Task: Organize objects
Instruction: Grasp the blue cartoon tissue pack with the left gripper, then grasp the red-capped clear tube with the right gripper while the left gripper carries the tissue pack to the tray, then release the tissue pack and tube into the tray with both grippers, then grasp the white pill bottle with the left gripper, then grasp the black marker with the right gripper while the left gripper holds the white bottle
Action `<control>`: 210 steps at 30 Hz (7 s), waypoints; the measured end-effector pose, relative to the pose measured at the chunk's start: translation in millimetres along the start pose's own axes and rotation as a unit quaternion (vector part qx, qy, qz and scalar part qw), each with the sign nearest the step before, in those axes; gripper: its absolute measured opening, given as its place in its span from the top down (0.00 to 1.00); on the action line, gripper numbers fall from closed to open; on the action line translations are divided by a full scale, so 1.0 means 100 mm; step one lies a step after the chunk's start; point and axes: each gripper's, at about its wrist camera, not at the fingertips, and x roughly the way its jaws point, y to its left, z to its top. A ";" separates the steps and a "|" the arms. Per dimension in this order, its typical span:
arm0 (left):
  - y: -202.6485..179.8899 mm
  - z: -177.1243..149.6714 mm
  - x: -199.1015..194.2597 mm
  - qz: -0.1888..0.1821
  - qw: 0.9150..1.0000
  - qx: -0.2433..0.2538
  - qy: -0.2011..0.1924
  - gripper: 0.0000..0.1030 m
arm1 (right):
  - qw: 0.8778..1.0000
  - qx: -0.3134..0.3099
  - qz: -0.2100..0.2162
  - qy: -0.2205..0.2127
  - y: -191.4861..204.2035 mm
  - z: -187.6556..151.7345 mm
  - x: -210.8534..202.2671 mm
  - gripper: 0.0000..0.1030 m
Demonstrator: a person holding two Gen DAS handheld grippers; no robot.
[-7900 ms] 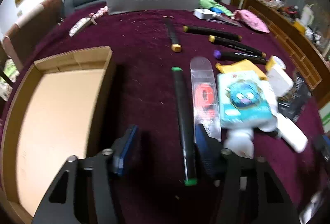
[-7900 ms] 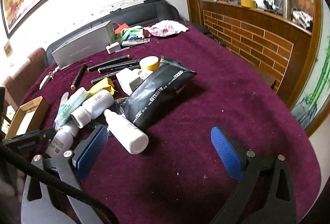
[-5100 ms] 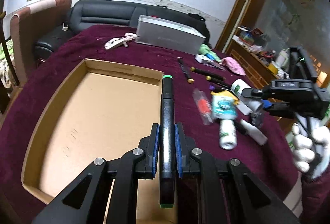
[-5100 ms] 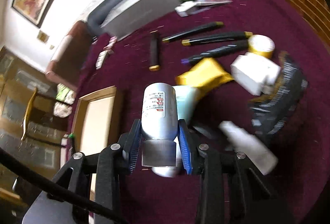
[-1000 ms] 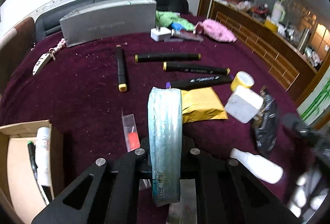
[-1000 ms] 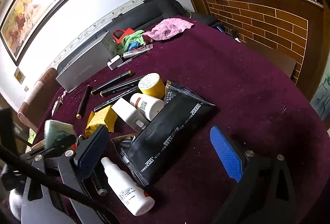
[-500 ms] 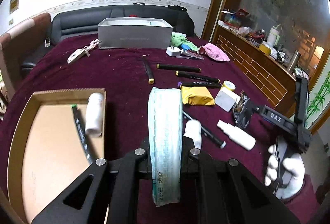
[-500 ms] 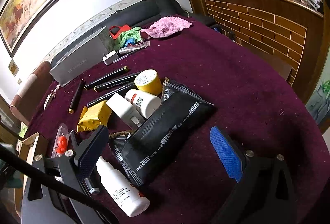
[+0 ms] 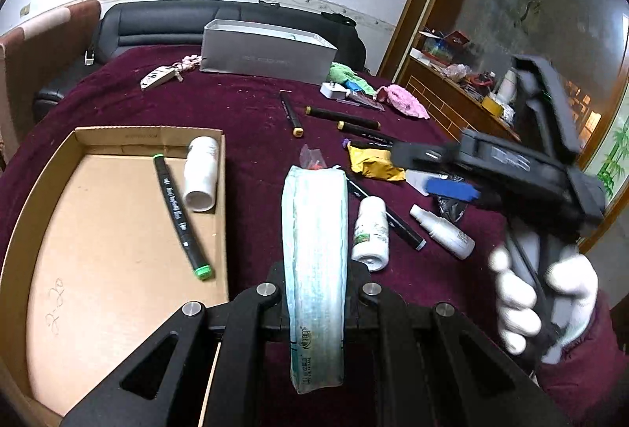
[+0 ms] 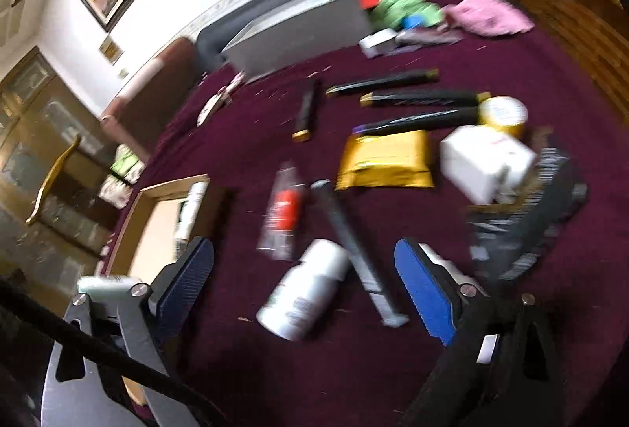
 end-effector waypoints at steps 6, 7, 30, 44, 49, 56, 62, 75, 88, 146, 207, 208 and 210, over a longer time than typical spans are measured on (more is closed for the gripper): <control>0.21 -0.01 -0.10 -0.008 1.000 -0.022 -0.012 0.91 | 0.998 -0.025 -0.033 0.047 0.29 0.19 0.57 0.30; 0.24 -0.01 -0.12 -0.009 1.000 -0.026 -0.013 0.91 | 0.997 -0.025 -0.043 0.055 0.30 0.21 0.64 0.33; 0.62 -0.09 -0.25 0.004 0.998 -0.065 -0.020 0.91 | 0.995 -0.021 -0.056 0.086 0.38 0.21 0.79 0.89; 1.07 0.17 -0.37 0.079 0.995 -0.062 -0.025 0.91 | 0.994 -0.001 0.055 0.089 0.81 0.19 0.56 0.89; 1.34 0.38 -0.08 0.094 0.994 -0.063 0.007 0.91 | 0.990 -0.015 0.080 0.113 1.18 0.14 0.81 0.89; 1.67 0.51 0.21 0.107 0.990 -0.085 0.036 0.91 | 0.984 -0.025 0.086 0.153 1.59 0.04 1.32 0.89; 1.93 0.52 0.43 0.107 0.985 -0.117 0.063 0.91 | 0.983 -0.031 0.066 0.169 1.72 0.00 1.65 0.89; 2.04 0.54 0.67 0.090 0.983 -0.141 0.074 0.91 | 0.985 -0.035 0.029 0.165 1.64 0.07 1.90 0.89; 2.13 0.59 0.66 0.077 0.979 -0.178 0.069 0.57 | 0.991 -0.035 0.028 0.124 1.62 0.20 1.75 0.81; -0.81 0.03 1.42 0.085 0.982 0.133 0.108 0.56 | 0.969 0.088 -0.127 -0.194 -1.09 -0.21 -0.62 0.03; 0.05 -0.19 -0.03 0.023 1.000 0.000 0.003 0.72 | 0.972 -0.131 -0.169 0.094 0.07 -0.05 0.79 0.42; 0.05 -0.19 -0.04 0.023 1.000 0.000 0.003 0.72 | 0.970 -0.137 -0.176 0.093 0.08 -0.07 0.80 0.43; 0.05 -0.19 -0.04 0.024 1.000 0.001 0.003 0.72 | 0.967 -0.148 -0.186 0.087 0.12 -0.10 0.80 0.45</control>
